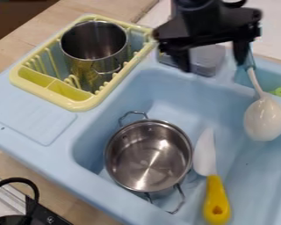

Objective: Moved the blue cooking spoon into the cooking pot

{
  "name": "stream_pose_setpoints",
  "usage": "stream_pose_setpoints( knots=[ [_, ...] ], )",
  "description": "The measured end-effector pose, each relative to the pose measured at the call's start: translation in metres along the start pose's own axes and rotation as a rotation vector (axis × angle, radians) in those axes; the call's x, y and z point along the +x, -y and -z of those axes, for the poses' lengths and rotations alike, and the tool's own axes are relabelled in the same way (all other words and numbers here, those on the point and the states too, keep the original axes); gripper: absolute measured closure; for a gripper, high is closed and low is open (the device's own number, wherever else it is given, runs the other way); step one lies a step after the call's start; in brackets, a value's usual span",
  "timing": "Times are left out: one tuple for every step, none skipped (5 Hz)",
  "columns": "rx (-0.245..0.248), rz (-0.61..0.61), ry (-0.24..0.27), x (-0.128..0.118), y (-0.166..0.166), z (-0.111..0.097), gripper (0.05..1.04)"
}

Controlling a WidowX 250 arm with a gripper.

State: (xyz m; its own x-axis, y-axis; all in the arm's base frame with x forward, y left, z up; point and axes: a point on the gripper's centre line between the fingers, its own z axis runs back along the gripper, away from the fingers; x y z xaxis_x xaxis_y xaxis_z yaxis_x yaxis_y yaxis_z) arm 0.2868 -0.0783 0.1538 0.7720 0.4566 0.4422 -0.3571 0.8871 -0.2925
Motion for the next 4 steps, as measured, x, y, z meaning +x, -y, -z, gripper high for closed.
stream_pose_setpoints(
  knots=[
    [-0.005,-0.005,0.015,0.010,0.016,0.010,0.087],
    [0.004,-0.025,-0.007,0.023,0.030,0.023,0.087],
    [0.004,-0.020,-0.015,0.027,0.041,0.029,0.087],
    [0.005,-0.015,-0.036,0.026,0.047,0.035,0.087]
  ],
)
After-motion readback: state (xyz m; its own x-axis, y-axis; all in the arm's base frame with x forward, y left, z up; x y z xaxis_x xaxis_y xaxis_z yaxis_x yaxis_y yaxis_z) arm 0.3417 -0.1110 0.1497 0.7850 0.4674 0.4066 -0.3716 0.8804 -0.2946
